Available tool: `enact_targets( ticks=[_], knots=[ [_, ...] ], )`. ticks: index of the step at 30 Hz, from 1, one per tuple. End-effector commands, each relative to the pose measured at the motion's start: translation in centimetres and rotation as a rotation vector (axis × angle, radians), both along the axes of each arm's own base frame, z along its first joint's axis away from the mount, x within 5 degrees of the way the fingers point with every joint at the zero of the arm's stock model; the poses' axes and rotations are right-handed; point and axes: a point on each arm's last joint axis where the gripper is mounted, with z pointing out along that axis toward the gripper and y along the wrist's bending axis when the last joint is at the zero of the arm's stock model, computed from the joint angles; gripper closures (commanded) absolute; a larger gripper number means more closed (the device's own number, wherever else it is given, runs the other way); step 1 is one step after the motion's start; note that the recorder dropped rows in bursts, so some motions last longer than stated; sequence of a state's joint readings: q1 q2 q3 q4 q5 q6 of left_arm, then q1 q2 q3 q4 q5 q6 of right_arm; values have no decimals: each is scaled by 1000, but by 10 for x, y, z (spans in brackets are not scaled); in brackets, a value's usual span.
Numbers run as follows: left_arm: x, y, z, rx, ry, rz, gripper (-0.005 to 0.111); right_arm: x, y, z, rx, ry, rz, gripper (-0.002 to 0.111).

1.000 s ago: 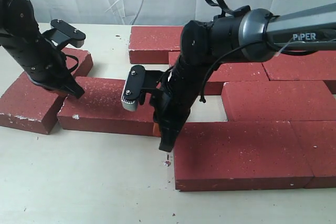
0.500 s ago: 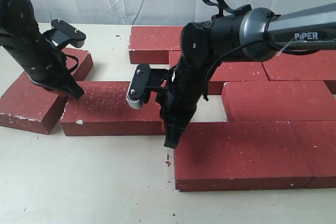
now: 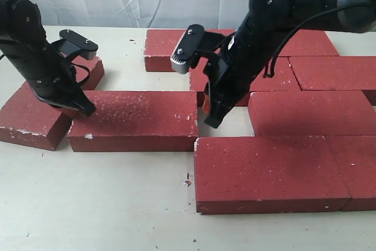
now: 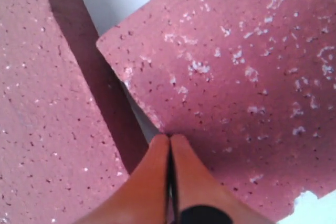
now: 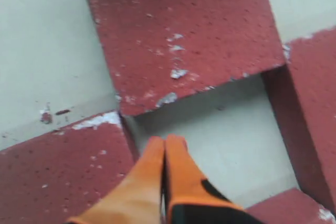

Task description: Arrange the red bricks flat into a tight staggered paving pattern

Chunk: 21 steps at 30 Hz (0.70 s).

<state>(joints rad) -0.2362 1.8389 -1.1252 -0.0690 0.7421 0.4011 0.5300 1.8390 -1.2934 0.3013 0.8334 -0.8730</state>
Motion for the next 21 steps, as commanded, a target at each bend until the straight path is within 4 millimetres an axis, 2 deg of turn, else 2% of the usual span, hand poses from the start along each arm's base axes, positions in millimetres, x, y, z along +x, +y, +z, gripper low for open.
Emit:
enact_targets(
  ticks=[1,4,10,16,21],
  knots=[
    [2,-4,-10,-17,6,7,107,19,-25,3,41,-23,-161,109],
    [2,-10,-9,-84,2,-23,107,23,-30,3,59,-16,-194,109],
    [2,-22,-6,-202,-3,-83,107,24,-30,0,62,-8,-199,109],
    [7,-20,-4,-194,-48,-73,107,24,-30,1,61,-12,-198,109],
    [6,-10,12,-185,-27,-46,107,24,-30,0,60,-10,-197,109]
  ],
)
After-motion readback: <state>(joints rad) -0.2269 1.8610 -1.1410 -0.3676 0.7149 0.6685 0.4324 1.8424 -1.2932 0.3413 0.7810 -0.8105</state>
